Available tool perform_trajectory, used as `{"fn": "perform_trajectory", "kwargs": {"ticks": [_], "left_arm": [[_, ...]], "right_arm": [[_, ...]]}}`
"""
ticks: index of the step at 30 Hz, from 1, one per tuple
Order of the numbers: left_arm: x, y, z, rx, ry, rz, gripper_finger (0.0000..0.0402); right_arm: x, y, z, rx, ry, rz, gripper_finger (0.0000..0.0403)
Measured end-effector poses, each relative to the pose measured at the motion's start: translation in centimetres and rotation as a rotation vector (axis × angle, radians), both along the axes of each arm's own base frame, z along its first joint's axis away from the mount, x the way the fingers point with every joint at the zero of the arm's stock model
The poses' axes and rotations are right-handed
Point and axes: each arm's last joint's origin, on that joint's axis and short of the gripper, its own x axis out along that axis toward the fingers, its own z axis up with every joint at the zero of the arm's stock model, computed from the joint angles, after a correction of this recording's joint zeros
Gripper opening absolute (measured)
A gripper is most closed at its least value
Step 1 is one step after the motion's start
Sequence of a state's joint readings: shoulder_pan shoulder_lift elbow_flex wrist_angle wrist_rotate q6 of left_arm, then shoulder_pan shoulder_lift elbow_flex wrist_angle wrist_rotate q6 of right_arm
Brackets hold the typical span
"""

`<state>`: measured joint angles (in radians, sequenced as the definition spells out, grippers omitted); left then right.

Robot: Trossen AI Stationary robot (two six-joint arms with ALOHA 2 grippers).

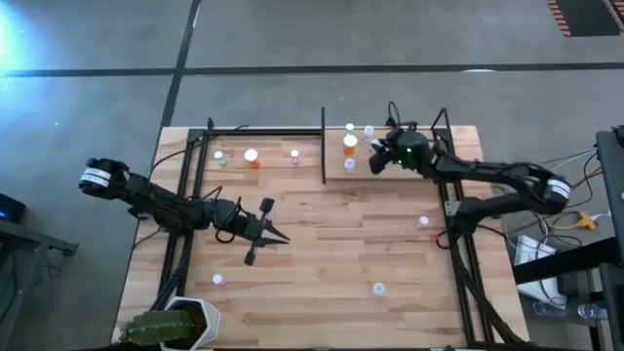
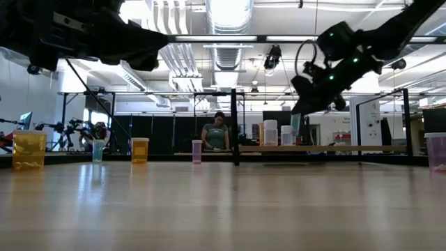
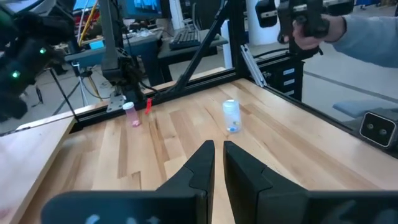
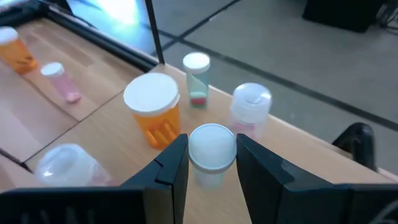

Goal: Pick and place medicine bottles onto shelf by color
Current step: Put the bottom blue pill bottle on the shelf

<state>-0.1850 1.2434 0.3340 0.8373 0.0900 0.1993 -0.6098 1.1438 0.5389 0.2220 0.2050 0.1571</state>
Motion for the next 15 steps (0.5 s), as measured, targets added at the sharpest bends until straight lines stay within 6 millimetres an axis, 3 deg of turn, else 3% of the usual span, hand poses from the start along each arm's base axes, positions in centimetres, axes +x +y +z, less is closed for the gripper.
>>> {"fn": "perform_trajectory", "kwargs": {"ticks": [8,15], "left_arm": [[0.0,0.2,-0.1,0.008,0.009,0.079,0.0015],[0.1,0.3,-0.1,0.009,0.009,0.093,0.0015]], "right_arm": [[2.6,-1.8,-0.9,0.043,0.051,-0.004,0.0112],[3.6,-2.5,-1.3,0.08,0.088,-0.015,0.0113]]}}
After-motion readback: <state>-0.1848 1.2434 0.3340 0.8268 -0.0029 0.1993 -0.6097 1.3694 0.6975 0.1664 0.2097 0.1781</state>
